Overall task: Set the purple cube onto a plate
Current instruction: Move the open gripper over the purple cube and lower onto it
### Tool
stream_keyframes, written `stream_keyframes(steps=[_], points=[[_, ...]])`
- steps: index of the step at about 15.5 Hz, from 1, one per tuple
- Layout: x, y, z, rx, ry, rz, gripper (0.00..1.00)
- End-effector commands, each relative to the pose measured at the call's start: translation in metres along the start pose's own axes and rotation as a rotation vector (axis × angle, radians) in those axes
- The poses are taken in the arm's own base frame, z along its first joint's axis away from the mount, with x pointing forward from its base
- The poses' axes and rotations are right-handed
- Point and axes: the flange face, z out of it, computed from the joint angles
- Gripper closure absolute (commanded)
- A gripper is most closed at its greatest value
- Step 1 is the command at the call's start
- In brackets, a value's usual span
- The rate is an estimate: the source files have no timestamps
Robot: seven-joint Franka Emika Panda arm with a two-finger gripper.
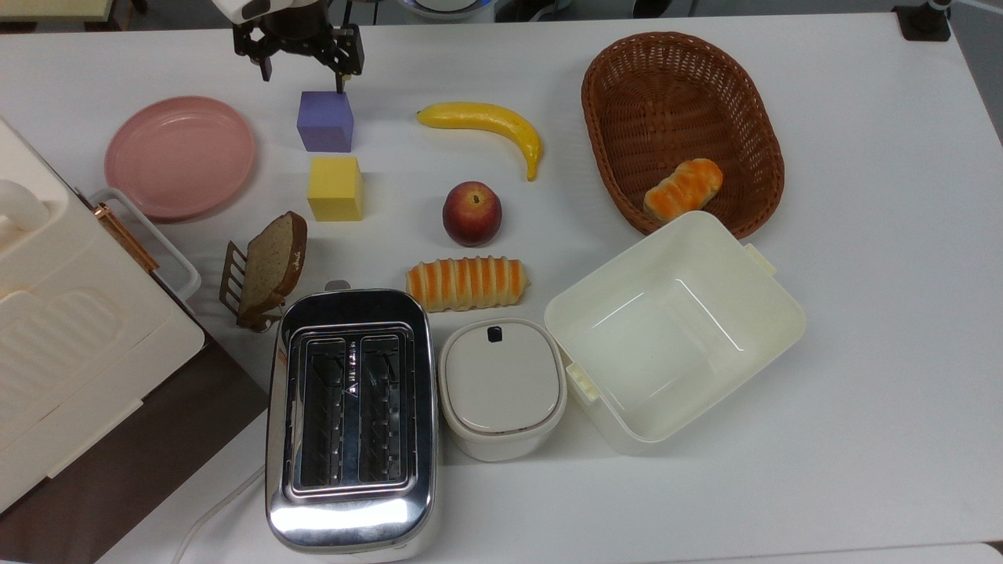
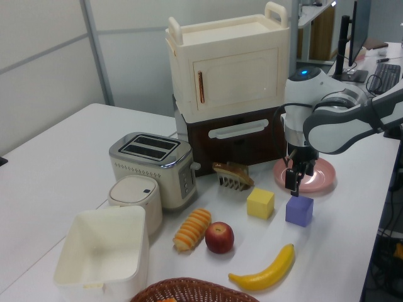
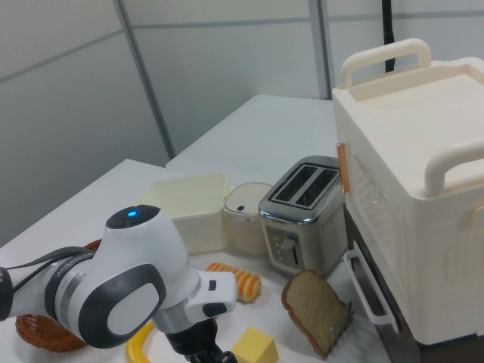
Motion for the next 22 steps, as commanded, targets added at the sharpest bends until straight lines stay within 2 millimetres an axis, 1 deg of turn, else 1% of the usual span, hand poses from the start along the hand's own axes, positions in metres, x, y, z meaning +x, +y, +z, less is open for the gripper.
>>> stream_keyframes(steps=[1, 4, 5, 7, 8, 11, 14, 17, 22], points=[[0.001, -0.005, 0.010, -0.003, 0.005, -0.046, 0.00], [0.001, -0.012, 0.019, 0.023, 0.013, -0.017, 0.00], [0.001, -0.016, 0.020, 0.029, 0.018, 0.013, 0.02], [0.005, -0.034, 0.026, 0.015, 0.005, 0.025, 0.03], [0.006, -0.038, 0.028, 0.010, 0.000, 0.021, 0.03], [0.006, -0.038, 0.030, 0.005, -0.006, 0.022, 0.02], [0.008, -0.040, 0.040, -0.014, -0.015, 0.020, 0.01], [0.006, -0.024, 0.046, -0.010, -0.025, 0.053, 0.01], [0.007, -0.021, 0.045, -0.009, -0.015, 0.051, 0.00]])
